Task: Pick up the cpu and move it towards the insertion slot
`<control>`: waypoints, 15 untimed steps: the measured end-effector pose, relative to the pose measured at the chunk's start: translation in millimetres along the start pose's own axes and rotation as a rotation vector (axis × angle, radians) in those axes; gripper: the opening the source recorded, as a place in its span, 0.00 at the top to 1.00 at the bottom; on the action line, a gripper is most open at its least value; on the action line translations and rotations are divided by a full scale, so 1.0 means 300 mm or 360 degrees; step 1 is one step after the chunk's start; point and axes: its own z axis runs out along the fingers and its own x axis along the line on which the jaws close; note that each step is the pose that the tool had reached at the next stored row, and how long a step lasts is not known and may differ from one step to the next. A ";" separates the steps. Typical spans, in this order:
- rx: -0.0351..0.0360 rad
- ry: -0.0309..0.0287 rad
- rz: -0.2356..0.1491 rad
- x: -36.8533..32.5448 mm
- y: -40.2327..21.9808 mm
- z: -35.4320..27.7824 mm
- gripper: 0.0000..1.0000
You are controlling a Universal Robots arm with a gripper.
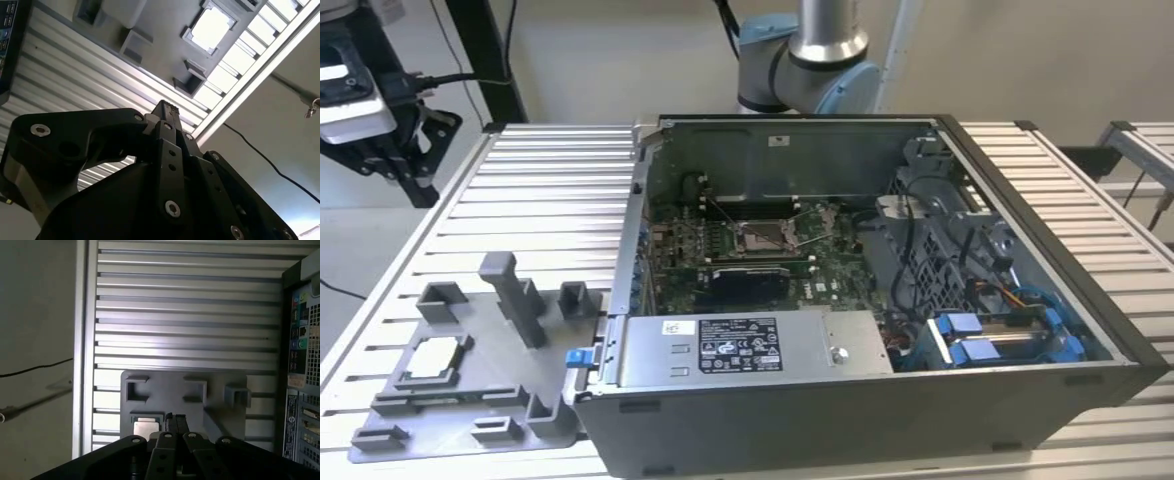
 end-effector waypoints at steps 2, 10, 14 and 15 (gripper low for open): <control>0.0000 0.00000 0.0000 0.004 -0.008 0.000 1.00; 0.0000 0.00000 0.0000 0.020 -0.039 -0.001 1.00; 0.0000 -0.00001 0.0000 0.027 -0.054 -0.002 1.00; 0.0000 -0.00001 0.0000 0.029 -0.058 -0.002 1.00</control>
